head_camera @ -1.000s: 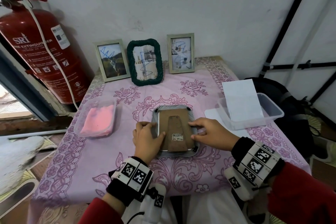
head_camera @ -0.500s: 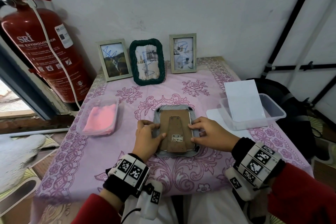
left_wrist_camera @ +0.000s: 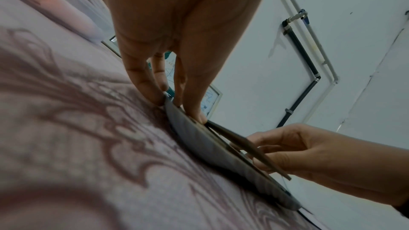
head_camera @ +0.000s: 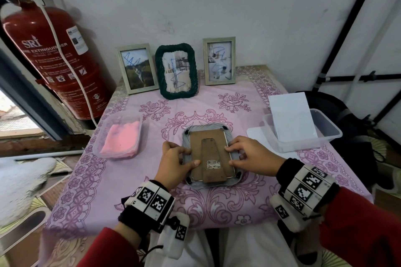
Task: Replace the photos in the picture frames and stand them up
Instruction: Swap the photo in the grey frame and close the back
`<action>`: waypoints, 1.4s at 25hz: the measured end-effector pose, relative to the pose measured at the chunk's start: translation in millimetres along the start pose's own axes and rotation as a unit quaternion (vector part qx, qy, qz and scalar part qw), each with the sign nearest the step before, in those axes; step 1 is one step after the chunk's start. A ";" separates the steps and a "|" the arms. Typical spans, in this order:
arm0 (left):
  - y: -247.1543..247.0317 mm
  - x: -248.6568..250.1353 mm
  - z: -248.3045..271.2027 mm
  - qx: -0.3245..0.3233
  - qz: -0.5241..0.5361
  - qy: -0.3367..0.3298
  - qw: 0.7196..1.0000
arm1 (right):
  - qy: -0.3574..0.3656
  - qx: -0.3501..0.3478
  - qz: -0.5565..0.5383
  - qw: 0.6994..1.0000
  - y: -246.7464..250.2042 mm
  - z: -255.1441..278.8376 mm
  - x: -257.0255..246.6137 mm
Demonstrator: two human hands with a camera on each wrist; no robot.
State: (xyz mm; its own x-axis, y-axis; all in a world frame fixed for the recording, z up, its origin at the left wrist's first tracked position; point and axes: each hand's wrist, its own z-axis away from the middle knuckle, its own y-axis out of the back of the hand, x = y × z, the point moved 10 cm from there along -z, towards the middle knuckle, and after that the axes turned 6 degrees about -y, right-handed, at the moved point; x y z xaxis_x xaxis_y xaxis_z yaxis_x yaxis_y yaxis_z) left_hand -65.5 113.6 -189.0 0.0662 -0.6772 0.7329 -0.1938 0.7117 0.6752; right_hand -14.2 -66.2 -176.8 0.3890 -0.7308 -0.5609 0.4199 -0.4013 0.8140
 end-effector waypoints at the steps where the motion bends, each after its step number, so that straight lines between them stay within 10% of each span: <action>1: 1.1 -0.5 0.2 -0.006 0.004 0.001 1.000 | 0.001 -0.005 0.021 1.000 0.8 -0.7 -0.9; 9: 0.9 -7.3 -9.3 -0.097 -0.022 0.023 0.995 | -0.006 -0.014 0.058 0.998 15.7 -14.5 -11.5; 16: 18.5 -3.4 -41.0 -0.043 -0.045 0.011 0.998 | -0.065 0.086 0.009 0.994 46.3 -39.9 -6.9; 35: 8.4 -17.5 -53.4 -0.041 -0.045 0.002 0.998 | -0.126 0.081 -0.055 0.987 27.2 -53.6 17.9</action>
State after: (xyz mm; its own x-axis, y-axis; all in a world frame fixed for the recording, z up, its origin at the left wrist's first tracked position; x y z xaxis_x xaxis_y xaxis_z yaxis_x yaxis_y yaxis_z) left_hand -16.0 141.4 -191.6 0.0839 -0.7382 0.6693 -0.1062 0.6612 0.7426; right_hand 48.1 -60.7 -172.8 0.1243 -0.7839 -0.6083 0.3027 -0.5539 0.7756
